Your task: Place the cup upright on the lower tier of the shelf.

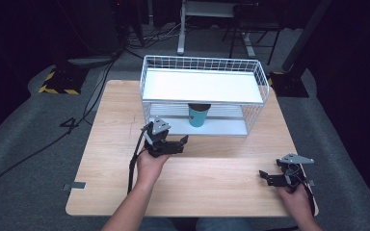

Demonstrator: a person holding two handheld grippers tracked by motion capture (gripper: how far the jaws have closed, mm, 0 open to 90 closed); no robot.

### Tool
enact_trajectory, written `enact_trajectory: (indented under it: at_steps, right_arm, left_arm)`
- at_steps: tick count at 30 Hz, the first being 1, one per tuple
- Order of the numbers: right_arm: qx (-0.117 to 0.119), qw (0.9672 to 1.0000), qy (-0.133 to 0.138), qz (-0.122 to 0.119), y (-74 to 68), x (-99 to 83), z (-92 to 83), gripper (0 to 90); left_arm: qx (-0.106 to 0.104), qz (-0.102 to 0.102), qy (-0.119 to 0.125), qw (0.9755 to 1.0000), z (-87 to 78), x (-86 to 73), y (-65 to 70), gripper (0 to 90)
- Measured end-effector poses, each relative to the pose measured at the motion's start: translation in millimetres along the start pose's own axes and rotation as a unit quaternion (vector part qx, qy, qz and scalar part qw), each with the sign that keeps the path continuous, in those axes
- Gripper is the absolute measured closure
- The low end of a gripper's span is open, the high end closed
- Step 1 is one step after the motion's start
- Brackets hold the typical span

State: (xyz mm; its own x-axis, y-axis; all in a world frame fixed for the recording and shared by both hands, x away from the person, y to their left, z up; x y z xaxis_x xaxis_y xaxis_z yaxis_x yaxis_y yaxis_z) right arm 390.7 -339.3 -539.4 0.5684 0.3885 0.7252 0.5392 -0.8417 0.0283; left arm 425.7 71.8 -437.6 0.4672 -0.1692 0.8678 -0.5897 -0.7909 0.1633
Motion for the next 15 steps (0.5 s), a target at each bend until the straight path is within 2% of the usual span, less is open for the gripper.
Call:
enact_trajectory:
  at_steps: [1,2,3,4,7,10,15]
  right_arm:
    - [0.000,1.0000,0.000,0.000,0.0,0.0,0.0,8.4]
    - [0.000,1.0000,0.000,0.000,0.0,0.0,0.0,8.4]
    - [0.000,1.0000,0.000,0.000,0.0,0.0,0.0,8.4]
    - [0.000,1.0000,0.000,0.000,0.0,0.0,0.0,8.4]
    - [0.000,1.0000,0.000,0.000,0.0,0.0,0.0,8.4]
    - [0.000,1.0000,0.000,0.000,-0.1,0.3,0.3,8.4]
    - [-0.001,1.0000,0.000,0.000,-0.1,0.4,0.4,8.4]
  left_arm:
    - [0.000,0.000,0.000,1.0000,0.0,0.0,0.0,12.0]
    - [-0.002,0.002,0.002,1.0000,-9.0,-0.6,1.5,12.0]
    - [-0.002,0.002,0.002,1.0000,-9.0,-0.6,1.5,11.9]
    - [-0.005,0.003,0.004,1.0000,-17.8,-1.8,3.0,12.0]
    - [-0.006,0.005,0.005,1.0000,-27.5,-4.0,4.3,11.9]
    - [-0.002,0.016,0.001,0.9999,-40.9,-8.5,4.0,12.0]
    - [0.001,0.022,-0.009,0.9997,-56.0,-14.9,0.9,12.5]
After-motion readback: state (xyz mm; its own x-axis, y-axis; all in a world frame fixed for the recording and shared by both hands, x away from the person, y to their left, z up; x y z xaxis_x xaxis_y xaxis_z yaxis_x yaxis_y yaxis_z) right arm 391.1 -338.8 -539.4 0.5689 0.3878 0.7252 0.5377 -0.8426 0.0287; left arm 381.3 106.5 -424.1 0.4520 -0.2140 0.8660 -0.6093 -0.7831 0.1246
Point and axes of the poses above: each handheld gripper's, and its own axes: z roughly forward along the jaws, x roughly out of its top, y roughly to its right, the point moved 5 cm from there along z, roughly forward along the jaws, and after that the axes turned 2 degrees about -z, right-handed, at the moved point
